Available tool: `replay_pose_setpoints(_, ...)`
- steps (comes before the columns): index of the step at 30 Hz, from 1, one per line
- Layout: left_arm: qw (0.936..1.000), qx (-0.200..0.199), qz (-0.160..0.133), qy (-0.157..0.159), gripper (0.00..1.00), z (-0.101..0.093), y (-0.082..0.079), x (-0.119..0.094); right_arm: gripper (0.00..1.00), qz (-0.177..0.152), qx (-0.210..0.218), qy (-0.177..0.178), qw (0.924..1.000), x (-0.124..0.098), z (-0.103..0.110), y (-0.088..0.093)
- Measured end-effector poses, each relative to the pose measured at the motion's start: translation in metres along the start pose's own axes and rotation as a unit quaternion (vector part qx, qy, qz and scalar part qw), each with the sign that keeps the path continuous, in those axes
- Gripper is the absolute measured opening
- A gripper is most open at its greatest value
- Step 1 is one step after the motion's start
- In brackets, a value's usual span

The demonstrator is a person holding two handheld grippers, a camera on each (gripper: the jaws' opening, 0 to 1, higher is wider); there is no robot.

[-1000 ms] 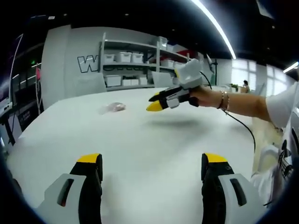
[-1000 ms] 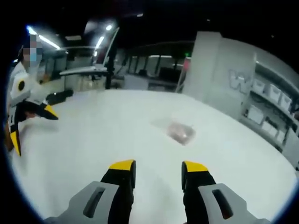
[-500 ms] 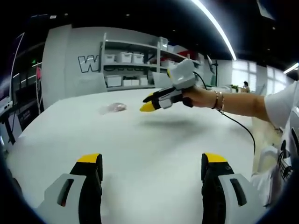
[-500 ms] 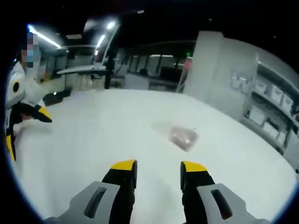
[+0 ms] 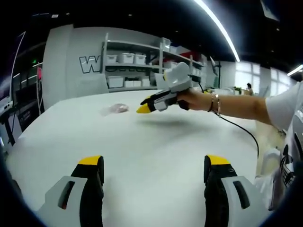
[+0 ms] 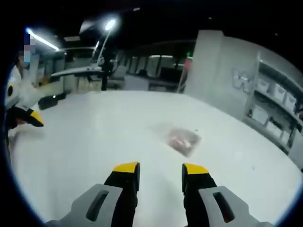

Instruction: Open the resealable bag by pulling the two sides of the seal apart until the entire bag opening is separated and visibly accessible.

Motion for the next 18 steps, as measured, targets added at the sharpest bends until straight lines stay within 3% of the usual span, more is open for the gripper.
replay_pose_setpoints(18,1.0,-0.004,0.004,-0.002,0.85,0.007,0.003,0.0,0.31,0.002,-0.029,-0.008,0.9995,0.035,-0.002,-0.011)
Point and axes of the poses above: the point that each gripper's makers call its tool centre point, and the gripper's own axes: x roughly forward along the fingers, z roughly to its left, y roughly out of its underside, the point moved 9 cm from there along -x, roughly backward along the fingers, and after that the axes turned 5 degrees about -z, right-handed, at the moved point
